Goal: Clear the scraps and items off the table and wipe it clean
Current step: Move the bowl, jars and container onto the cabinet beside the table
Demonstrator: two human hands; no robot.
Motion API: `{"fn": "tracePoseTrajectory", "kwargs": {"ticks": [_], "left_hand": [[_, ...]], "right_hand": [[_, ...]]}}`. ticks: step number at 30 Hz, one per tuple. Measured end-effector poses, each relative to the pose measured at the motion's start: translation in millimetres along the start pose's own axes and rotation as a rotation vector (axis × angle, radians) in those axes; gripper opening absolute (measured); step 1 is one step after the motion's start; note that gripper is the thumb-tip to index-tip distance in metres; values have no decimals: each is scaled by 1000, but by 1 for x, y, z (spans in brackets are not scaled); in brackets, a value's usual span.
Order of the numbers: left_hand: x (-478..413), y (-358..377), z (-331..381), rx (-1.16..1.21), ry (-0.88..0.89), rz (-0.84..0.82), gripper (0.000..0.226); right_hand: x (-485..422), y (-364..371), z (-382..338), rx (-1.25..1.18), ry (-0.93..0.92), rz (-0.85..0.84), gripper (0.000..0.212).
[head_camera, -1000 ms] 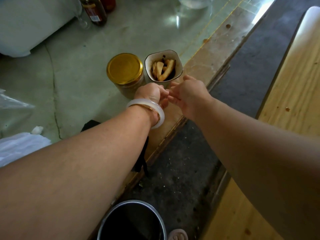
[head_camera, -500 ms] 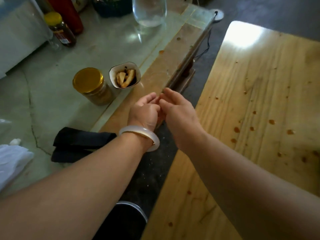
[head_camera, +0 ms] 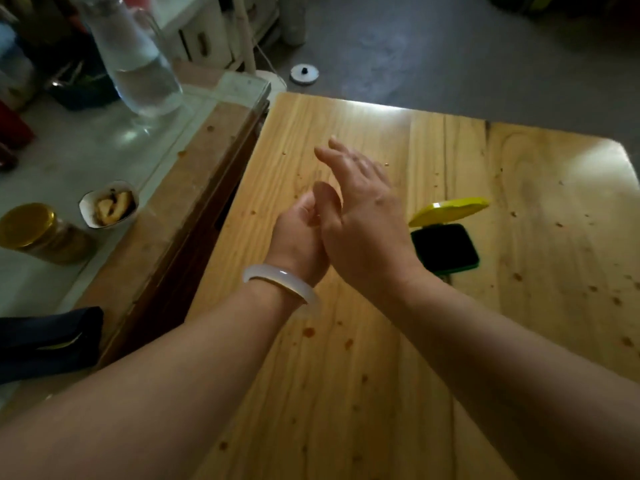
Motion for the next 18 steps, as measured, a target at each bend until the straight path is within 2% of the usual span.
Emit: {"fn": "tracePoseTrajectory", "kwargs": {"ticks": [1, 3, 7, 10, 13, 18], "left_hand": [[1, 17, 0, -87, 7, -11, 56], [1, 40, -1, -334, 67, -32, 43], [-1, 83, -8, -607, 70, -61, 68], [-4, 98, -13, -703, 104, -65, 71], [-7, 105, -21, -770, 108, -59, 74], [-2, 111, -30, -858, 161, -4, 70]], "right_hand": [[-1, -17, 12, 79, -9, 12, 41], [-4, -38, 38, 185, 6, -11, 41], [-2, -74, 103, 312, 132, -95, 44], [11, -83, 139, 283, 220, -188, 46], [28, -85, 151, 228, 196, -239, 48], [48, -85, 157, 200, 148, -224, 48]]}}
Point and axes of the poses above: each hand's wrist, its own x-axis away from the middle knuckle, its own y-axis out of the palm, z = x × y, the point moved 6 cm from there along -x, towards the middle knuckle, and after that the axes turned 4 degrees about -y, right-handed, at the moved point
